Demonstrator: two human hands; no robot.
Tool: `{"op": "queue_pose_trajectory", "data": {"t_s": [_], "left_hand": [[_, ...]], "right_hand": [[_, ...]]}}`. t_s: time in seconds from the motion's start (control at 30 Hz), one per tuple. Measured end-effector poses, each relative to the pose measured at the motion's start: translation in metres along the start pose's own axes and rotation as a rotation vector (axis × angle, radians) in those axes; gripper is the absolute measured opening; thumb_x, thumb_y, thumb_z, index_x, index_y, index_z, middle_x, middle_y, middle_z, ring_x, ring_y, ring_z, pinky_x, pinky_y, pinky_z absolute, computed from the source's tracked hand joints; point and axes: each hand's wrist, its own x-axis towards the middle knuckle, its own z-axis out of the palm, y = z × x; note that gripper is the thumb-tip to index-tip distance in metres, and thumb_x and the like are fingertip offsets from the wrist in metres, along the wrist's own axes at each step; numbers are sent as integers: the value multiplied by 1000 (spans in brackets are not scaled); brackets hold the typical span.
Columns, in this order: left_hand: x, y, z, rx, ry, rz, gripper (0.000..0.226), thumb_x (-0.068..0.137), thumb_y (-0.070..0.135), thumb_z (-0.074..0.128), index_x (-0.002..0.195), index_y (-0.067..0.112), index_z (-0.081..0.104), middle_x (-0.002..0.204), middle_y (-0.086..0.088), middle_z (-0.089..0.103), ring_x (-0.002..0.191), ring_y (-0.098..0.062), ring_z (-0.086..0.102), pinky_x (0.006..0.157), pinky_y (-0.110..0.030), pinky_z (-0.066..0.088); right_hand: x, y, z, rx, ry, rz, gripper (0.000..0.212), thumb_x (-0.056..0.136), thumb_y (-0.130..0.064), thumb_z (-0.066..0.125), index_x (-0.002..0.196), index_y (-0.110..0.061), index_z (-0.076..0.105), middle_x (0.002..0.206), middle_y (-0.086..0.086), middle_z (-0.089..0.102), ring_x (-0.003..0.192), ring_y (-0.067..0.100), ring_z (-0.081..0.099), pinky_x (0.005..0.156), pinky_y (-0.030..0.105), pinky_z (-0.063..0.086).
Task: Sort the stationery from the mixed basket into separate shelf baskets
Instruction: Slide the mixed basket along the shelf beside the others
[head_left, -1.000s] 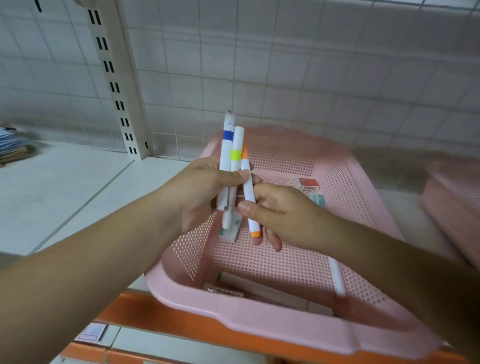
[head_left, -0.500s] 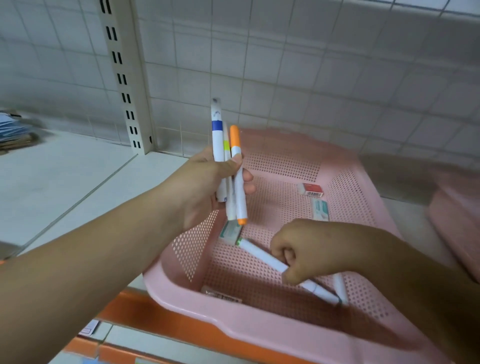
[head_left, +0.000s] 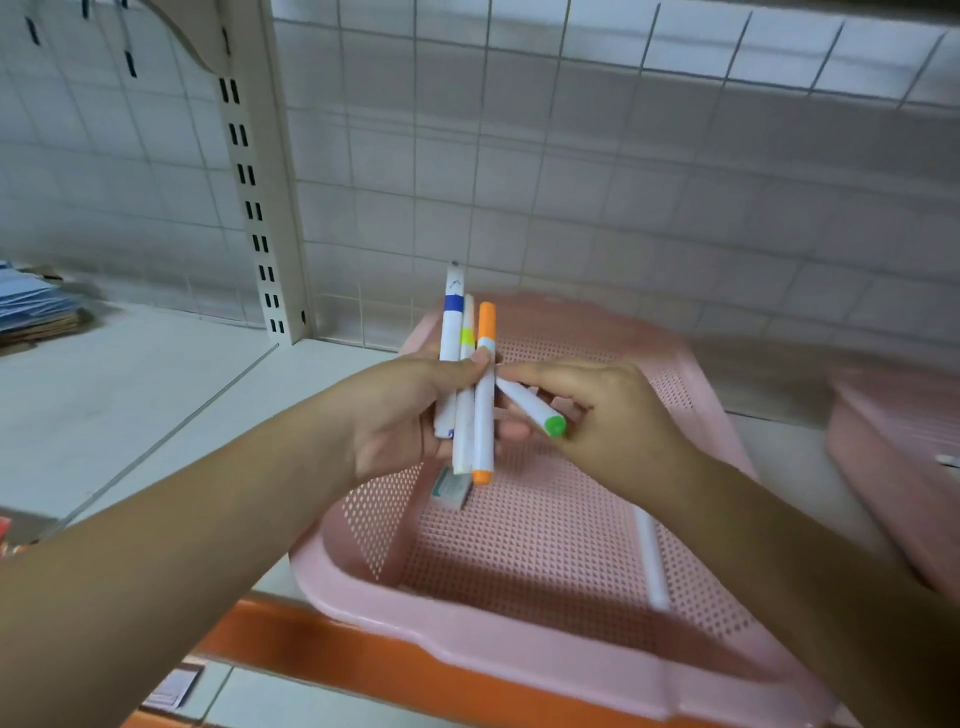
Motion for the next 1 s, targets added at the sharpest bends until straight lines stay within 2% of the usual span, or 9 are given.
{"op": "queue_pose_trajectory", "data": {"t_s": [0.23, 0.33, 0.43, 0.5, 0.57, 0.67, 0.77, 0.87, 1.0], "left_hand": [[3, -2, -2, 75, 111, 65, 15, 94, 15, 49, 109, 15, 50, 73, -4, 69, 61, -17, 68, 53, -33, 58], [6, -3, -4, 78, 143, 92, 25, 94, 11, 49, 118, 19, 46, 87, -9, 61, 75, -23, 64, 74, -46, 55], [9, -3, -5, 86, 183, 93, 19, 95, 5, 48, 107, 19, 47, 85, -6, 57, 73, -19, 61, 77, -43, 53], [10, -3, -5, 108, 206, 88, 26, 95, 1, 46, 111, 21, 45, 84, -5, 57, 71, -17, 61, 70, -38, 54], [11, -3, -5, 124, 220, 77, 30, 94, -2, 44, 116, 19, 42, 88, -8, 58, 71, -19, 63, 66, -35, 54], [8, -2, -5, 121, 192, 47, 28, 94, -5, 42, 118, 9, 41, 91, -18, 60, 70, -25, 68, 56, -33, 57], [4, 0, -4, 137, 193, 25, 16, 92, -6, 41, 105, 3, 46, 81, -18, 61, 66, -26, 67, 55, -33, 56], [2, 1, -3, 123, 180, 8, 12, 92, -6, 40, 98, 3, 46, 77, -18, 61, 67, -28, 65, 63, -39, 54], [-3, 1, -2, 115, 120, -9, 14, 92, -8, 37, 93, 1, 48, 75, -19, 59, 66, -28, 63, 67, -40, 54]], "right_hand": [[-1, -7, 0, -105, -313, 70, 64, 76, -3, 44, 139, -12, 43, 130, 4, 59, 118, 22, 55, 99, 34, 44], [-3, -15, 3, -250, -496, 62, 74, 85, 1, 43, 149, -12, 10, 156, 0, 17, 143, 12, 15, 117, 23, 11], [-7, -21, 8, -358, -649, 33, 73, 95, -13, 38, 147, -11, -13, 157, 0, -14, 141, 4, -14, 115, 22, -6], [-8, -21, 10, -358, -712, 58, 75, 95, -12, 39, 146, -11, -15, 156, 0, -16, 136, 0, -19, 117, 25, -6], [-7, -22, 6, -213, -673, 135, 80, 87, 0, 43, 150, -18, -3, 158, -4, -1, 142, 5, -3, 118, 32, 10], [-6, -17, -6, 59, -314, 412, 73, 78, 11, 42, 141, -26, 38, 133, -7, 53, 120, 17, 53, 97, 31, 46], [-7, 0, -15, -186, -164, 615, 40, 83, 0, 45, 113, -15, 65, 103, 3, 66, 93, 22, 63, 82, 31, 51], [-9, 0, -22, -453, -462, 853, 12, 83, -4, 46, 81, -5, 57, 76, 7, 57, 66, 23, 59, 60, 31, 50], [-7, -10, -15, -473, -817, 948, 18, 86, -7, 58, 71, -6, 47, 59, 9, 55, 43, 18, 54, 38, 20, 44]]}}
